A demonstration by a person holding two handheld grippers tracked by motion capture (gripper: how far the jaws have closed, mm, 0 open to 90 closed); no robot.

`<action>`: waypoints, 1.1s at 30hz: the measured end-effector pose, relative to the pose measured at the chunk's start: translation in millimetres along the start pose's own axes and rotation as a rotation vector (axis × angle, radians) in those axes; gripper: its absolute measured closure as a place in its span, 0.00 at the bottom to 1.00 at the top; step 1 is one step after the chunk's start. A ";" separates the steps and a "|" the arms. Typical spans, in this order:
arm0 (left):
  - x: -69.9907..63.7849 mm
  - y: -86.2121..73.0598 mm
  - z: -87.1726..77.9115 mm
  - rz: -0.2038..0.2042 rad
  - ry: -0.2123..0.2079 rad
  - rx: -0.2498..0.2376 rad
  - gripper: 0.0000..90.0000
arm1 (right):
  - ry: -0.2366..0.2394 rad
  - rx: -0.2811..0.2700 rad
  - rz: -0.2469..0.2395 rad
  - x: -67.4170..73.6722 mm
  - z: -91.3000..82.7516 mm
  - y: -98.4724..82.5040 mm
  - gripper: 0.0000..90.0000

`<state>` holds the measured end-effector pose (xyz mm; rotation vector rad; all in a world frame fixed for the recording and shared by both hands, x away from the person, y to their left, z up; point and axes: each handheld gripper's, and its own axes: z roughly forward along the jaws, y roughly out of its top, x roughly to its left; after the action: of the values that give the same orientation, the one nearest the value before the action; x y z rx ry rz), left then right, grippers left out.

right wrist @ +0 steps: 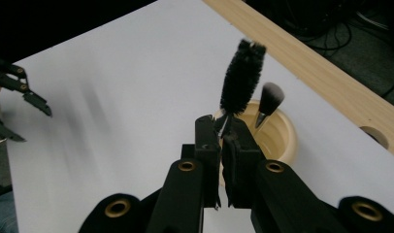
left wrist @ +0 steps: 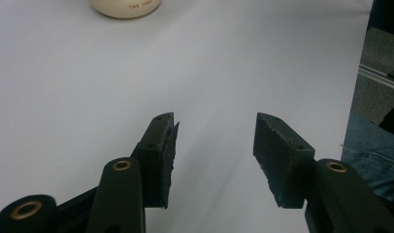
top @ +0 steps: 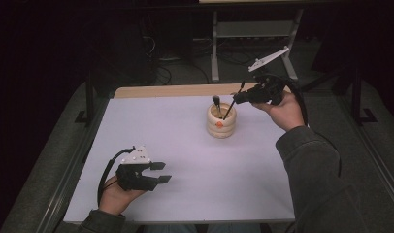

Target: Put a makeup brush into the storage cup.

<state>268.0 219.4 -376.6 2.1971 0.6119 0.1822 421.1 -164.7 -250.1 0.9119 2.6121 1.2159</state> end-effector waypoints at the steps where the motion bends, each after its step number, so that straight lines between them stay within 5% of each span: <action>1: 0.1 -0.1 -0.1 -0.001 0.001 0.002 0.55 | -0.004 0.004 0.006 -0.8 0.1 1.1 0.94; 16: 1.9 -2.5 -3.6 -0.008 0.006 -0.003 0.54 | -0.083 0.005 0.072 -22.5 12.3 9.3 0.94; 33: 4.5 -0.8 0.6 -0.013 0.003 0.007 0.53 | -0.111 0.014 0.117 -38.1 37.5 3.4 0.94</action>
<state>271.8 221.7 -377.9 2.1989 0.6297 0.1773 466.5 -160.0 -278.1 1.1153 2.5154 1.1393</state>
